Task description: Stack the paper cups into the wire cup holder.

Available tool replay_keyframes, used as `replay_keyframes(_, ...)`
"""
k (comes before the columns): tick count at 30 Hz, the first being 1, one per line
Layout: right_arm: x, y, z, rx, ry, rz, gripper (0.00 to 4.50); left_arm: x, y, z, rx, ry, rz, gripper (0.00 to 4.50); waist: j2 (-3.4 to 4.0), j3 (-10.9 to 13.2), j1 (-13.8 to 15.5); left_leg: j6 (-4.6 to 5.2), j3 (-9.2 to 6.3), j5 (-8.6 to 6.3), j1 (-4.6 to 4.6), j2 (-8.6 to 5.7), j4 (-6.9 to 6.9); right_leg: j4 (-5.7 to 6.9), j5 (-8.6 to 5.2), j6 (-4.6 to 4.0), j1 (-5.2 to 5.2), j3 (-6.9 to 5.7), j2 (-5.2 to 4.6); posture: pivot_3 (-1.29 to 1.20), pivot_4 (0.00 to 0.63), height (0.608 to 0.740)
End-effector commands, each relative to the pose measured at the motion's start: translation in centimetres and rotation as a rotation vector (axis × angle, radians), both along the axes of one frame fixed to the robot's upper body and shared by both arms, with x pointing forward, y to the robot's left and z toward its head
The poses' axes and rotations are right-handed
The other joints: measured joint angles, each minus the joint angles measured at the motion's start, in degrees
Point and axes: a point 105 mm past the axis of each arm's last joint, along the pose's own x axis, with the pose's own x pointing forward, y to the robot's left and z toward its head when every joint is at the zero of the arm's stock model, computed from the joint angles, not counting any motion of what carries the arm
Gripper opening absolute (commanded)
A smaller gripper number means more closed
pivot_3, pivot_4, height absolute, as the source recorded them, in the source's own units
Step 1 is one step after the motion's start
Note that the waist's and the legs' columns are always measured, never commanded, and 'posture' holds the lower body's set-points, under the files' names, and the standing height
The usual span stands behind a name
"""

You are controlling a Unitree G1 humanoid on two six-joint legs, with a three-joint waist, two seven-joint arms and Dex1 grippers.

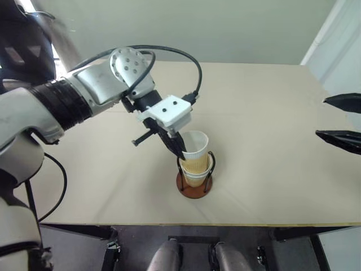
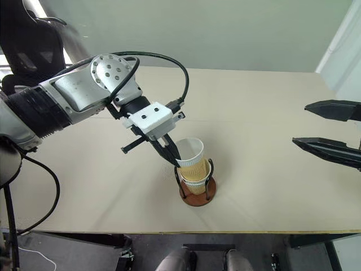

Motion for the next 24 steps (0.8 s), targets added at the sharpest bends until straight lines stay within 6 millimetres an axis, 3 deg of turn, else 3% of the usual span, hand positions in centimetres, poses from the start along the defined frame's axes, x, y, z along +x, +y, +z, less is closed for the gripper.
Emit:
replay_keyframes(1, -0.72, -0.28, 0.77, -0.004, -0.061, -0.007, 3.02, -0.12, -0.1, 0.88, 0.005, -0.017, -0.025, 0.06, 0.02, 0.0, 0.06, 0.01, 0.0, -0.01, -0.01, 0.02, 0.01, 0.0, 0.0, 0.0, -0.01, -0.01, 0.0, 0.0, 0.15, 0.74)
replay_keyframes(13, -0.84, -0.5, 0.61, -0.006, -0.061, -0.012, 3.02, 0.13, -0.4, 0.88, 0.001, -0.012, -0.016, 0.06, 0.0, 0.01, -0.02, 0.01, 0.02, -0.01, 0.01, 0.04, 0.02, 0.01, 0.0, 0.0, 0.01, 0.04, -0.02, 0.0, 0.15, 0.74)
replay_keyframes(16, -0.9, -0.52, 0.36, -0.007, -0.052, -0.009, 3.02, 0.07, -0.78, 1.11, -0.024, 0.001, -0.017, 0.68, -0.02, 0.01, 0.03, 0.02, 0.01, -0.01, 0.0, 0.05, 0.03, 0.01, 0.0, 0.01, 0.01, 0.05, -0.04, 0.0, 0.15, 0.74)
replay_keyframes(24, -0.72, -0.5, 0.16, -0.009, -0.047, -0.006, 3.02, 0.13, -0.96, 1.22, -0.034, 0.001, -0.016, 3.51, -0.01, 0.01, 0.01, 0.02, 0.05, -0.01, 0.02, 0.04, 0.02, 0.01, 0.0, 0.01, 0.01, 0.05, -0.03, 0.0, 0.15, 0.74)
